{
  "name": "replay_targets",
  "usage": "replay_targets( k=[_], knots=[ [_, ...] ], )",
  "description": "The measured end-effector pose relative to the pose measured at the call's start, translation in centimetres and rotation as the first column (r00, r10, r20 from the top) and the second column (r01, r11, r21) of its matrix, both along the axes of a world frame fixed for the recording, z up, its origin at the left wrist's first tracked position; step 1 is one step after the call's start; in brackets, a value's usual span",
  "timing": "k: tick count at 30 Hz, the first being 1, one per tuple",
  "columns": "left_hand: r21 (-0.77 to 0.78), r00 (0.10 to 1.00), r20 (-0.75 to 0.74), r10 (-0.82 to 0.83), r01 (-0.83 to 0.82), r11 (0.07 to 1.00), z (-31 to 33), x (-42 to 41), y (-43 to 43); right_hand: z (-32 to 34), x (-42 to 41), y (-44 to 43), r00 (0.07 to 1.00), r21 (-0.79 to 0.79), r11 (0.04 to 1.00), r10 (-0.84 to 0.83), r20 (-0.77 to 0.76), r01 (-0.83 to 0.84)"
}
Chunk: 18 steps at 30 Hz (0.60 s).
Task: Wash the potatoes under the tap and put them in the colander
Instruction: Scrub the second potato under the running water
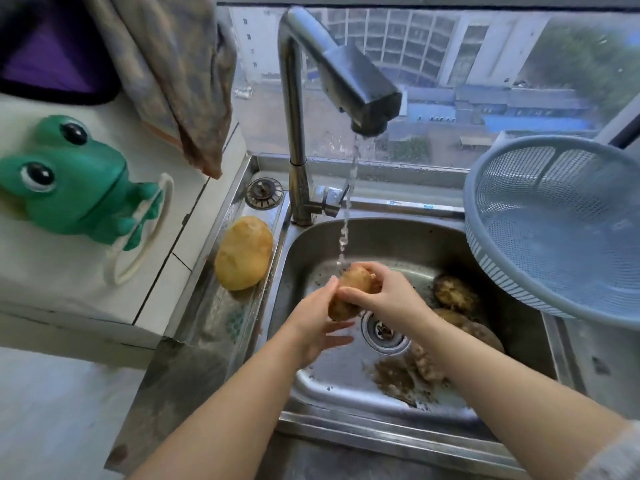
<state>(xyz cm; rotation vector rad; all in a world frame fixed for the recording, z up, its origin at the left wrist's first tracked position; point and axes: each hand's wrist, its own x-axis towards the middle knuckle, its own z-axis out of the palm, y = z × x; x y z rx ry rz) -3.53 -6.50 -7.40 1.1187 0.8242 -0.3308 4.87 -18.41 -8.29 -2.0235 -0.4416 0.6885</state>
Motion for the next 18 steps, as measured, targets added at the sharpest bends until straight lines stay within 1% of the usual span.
replay_targets(
  k=[1,2,3,6,8,10,11,12,13,15,16,17,18],
  knots=[
    [-0.111,0.997,0.02,0.079,-0.077,0.991,0.7,0.4,-0.2,0.8,-0.2,0.6,1.0,0.039,0.999,-0.018,-0.001,0.018],
    [-0.168,0.988,0.041,0.147,-0.138,0.976,1.3,0.7,-0.4,1.4,-0.4,1.1,0.999,0.062,0.997,-0.047,0.009,0.047],
    [-0.171,0.981,0.063,0.183,-0.171,0.97,1.6,1.0,-0.4,1.8,-0.7,1.6,0.996,0.082,0.993,-0.083,0.024,0.081],
    [-0.067,0.979,0.12,0.165,-0.158,0.985,2.2,1.7,-0.1,3.0,-1.1,2.7,0.988,0.18,0.972,-0.156,0.024,0.149],
    [-0.039,0.979,0.146,0.145,-0.141,0.989,2.7,1.9,0.0,3.7,-0.9,3.4,0.981,0.253,0.949,-0.194,0.006,0.186],
    [-0.001,0.972,0.205,0.112,-0.114,0.994,3.3,1.9,-0.1,4.2,-0.6,4.1,0.962,0.327,0.905,-0.258,-0.085,0.272],
    [0.058,0.967,0.241,0.083,-0.099,0.993,3.5,2.0,-0.2,4.3,-0.5,4.6,0.94,0.348,0.874,-0.3,-0.163,0.339],
    [0.131,0.959,0.28,0.045,-0.084,0.988,3.6,2.0,-0.2,4.2,-0.4,5.0,0.902,0.348,0.837,-0.349,-0.254,0.422],
    [0.207,0.947,0.321,-0.005,-0.065,0.976,3.5,1.9,-0.2,4.1,-0.3,5.4,0.842,0.327,0.792,-0.398,-0.363,0.515],
    [0.331,0.922,0.37,-0.114,-0.017,0.943,3.2,1.4,-0.3,4.0,0.0,6.1,0.663,0.238,0.686,-0.461,-0.59,0.688],
    [0.363,0.92,0.368,-0.137,-0.006,0.932,3.0,1.0,-0.2,4.0,0.0,6.3,0.589,0.187,0.654,-0.473,-0.656,0.733],
    [0.378,0.926,0.353,-0.137,-0.007,0.926,2.8,0.7,-0.1,3.9,-0.2,6.4,0.559,0.144,0.658,-0.479,-0.677,0.739],
    [0.376,0.936,0.332,-0.116,-0.018,0.927,2.6,0.5,0.0,3.9,-0.4,6.3,0.565,0.115,0.683,-0.484,-0.669,0.721]
  ],
)
